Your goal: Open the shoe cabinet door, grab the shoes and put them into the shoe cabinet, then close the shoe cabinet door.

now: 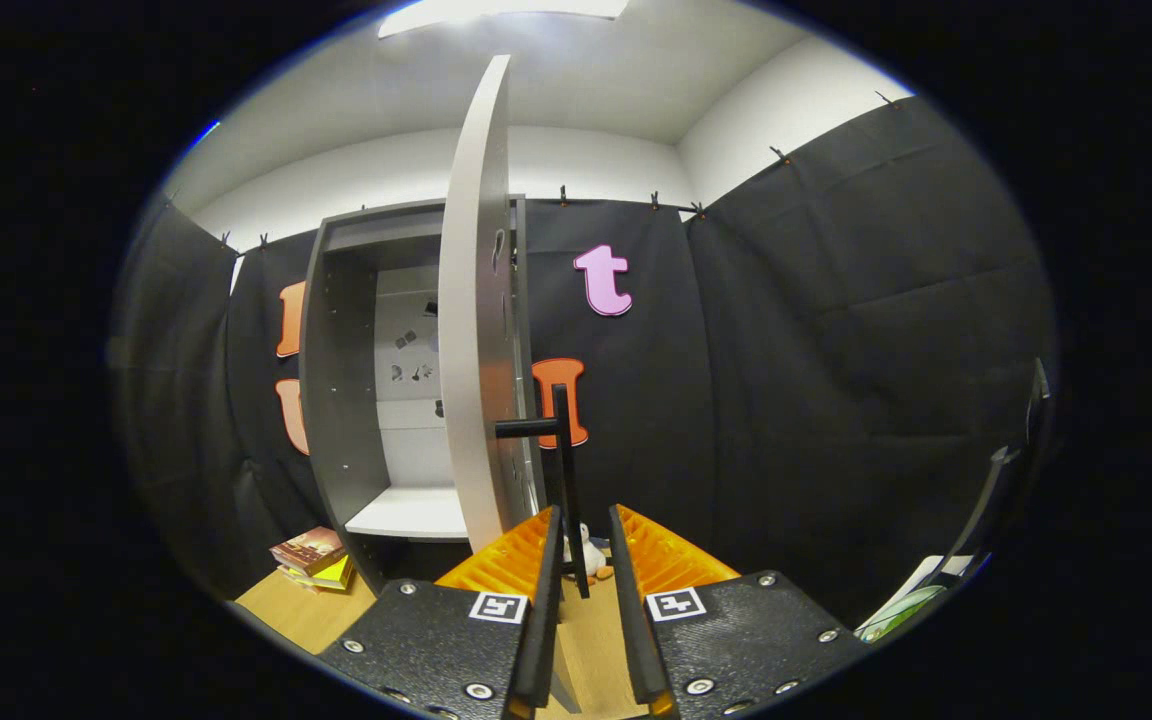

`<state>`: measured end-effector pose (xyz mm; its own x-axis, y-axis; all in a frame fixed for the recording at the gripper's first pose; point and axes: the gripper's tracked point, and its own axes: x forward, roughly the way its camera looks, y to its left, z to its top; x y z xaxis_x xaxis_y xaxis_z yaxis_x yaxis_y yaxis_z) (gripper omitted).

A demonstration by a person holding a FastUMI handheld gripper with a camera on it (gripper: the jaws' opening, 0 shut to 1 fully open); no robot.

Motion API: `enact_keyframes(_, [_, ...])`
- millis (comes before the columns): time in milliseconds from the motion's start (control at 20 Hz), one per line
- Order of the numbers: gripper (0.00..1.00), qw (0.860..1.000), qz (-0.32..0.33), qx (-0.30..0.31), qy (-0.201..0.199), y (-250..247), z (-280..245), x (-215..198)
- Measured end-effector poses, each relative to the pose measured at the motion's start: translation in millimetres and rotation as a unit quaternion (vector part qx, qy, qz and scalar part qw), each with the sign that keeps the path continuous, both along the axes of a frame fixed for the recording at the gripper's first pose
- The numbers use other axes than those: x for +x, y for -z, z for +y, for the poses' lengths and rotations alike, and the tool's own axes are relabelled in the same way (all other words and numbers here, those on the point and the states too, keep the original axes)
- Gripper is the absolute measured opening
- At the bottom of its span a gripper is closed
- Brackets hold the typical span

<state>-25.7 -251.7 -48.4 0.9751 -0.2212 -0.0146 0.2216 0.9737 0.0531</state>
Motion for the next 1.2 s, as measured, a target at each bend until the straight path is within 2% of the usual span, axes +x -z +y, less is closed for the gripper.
enact_keyframes(200, [0.35,0.999,-0.020,-0.011,0.025,-14.6,-6.8,-16.8])
enact_keyframes(350, [0.49,0.999,-0.034,-0.023,0.026,-26.6,0.8,-28.6])
enact_keyframes(450, [0.52,0.999,-0.037,-0.022,0.023,-33.6,10.3,-33.8])
enact_keyframes(700, [0.60,0.999,-0.051,-0.007,-0.011,-54.7,56.0,-40.2])
enact_keyframes(950, [0.81,0.997,-0.053,-0.012,-0.057,-60.7,121.7,-32.7])
enact_keyframes(1200, [0.92,0.993,-0.064,-0.019,-0.093,-72.1,183.0,-19.8])
